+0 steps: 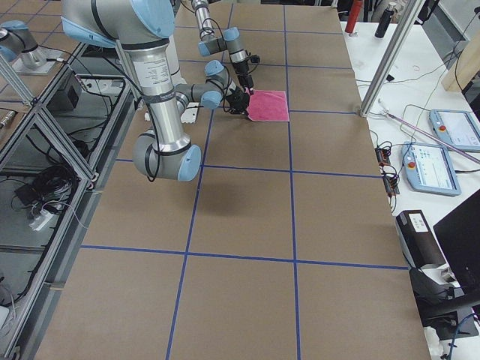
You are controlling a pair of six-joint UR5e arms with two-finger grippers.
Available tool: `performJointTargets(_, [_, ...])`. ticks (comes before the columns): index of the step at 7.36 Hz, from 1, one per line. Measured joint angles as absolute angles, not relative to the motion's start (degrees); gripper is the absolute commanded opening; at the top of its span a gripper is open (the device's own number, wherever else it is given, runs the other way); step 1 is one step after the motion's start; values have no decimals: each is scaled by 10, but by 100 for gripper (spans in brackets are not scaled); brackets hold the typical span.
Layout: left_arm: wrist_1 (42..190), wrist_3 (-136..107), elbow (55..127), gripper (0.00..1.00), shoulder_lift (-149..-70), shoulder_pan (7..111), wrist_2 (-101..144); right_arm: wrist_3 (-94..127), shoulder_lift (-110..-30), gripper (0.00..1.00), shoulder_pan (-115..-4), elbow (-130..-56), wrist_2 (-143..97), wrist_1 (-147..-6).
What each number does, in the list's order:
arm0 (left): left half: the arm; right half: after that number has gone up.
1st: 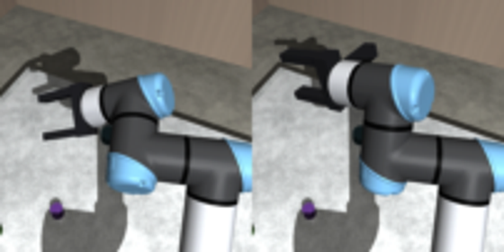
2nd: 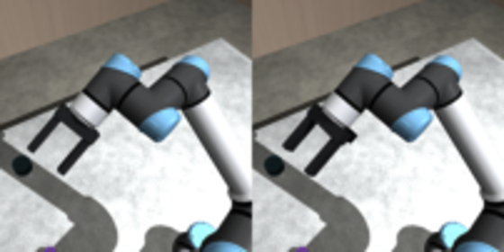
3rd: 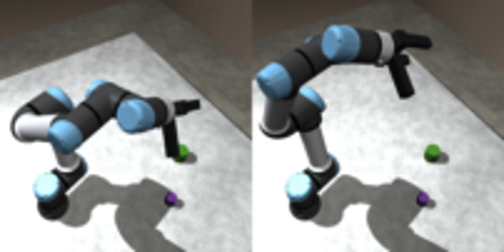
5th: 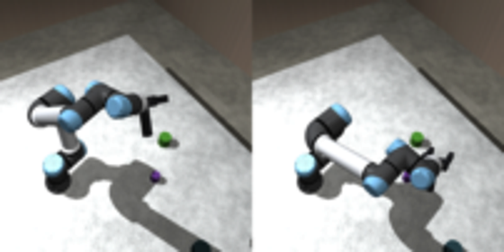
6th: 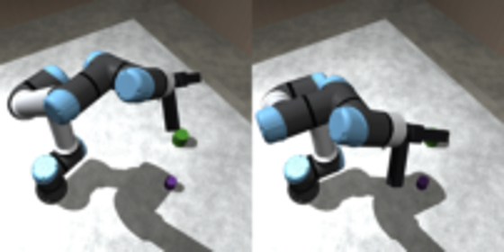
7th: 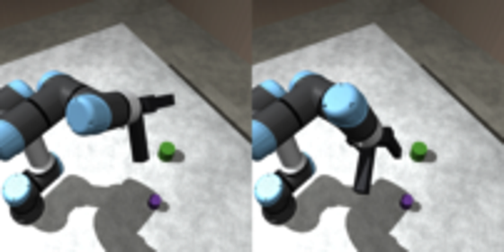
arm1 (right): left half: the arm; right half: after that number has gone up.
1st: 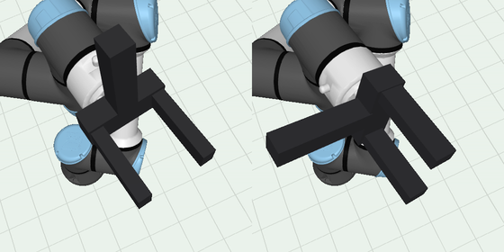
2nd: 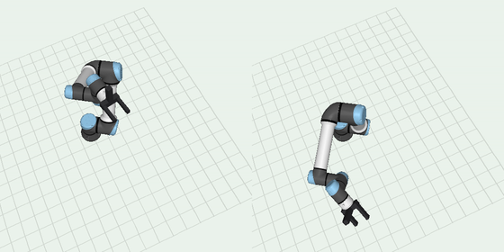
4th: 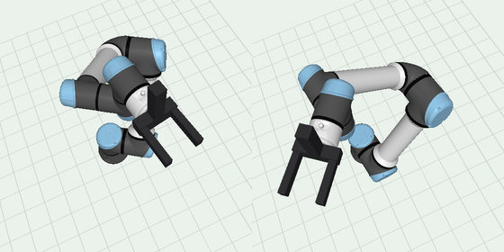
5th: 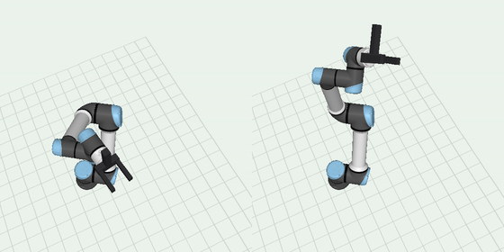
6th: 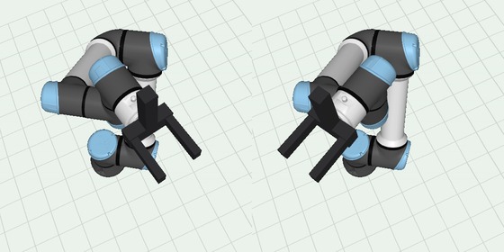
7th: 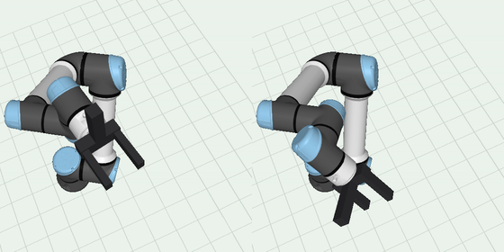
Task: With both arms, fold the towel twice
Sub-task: 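Grip the two near corners of the towel with both grippers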
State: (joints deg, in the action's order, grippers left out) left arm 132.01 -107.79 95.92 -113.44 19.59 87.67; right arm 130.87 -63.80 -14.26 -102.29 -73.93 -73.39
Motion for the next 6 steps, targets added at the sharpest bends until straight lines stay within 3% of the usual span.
performJointTargets(4, [1320,-1077,971,50,-1120,190,884,1309,-638,0,-141,-1022,-738,-734])
performJointTargets(6, [1320,-1058,973,42,-1118,188,884,1309,-638,0,-141,-1022,-736,-734])
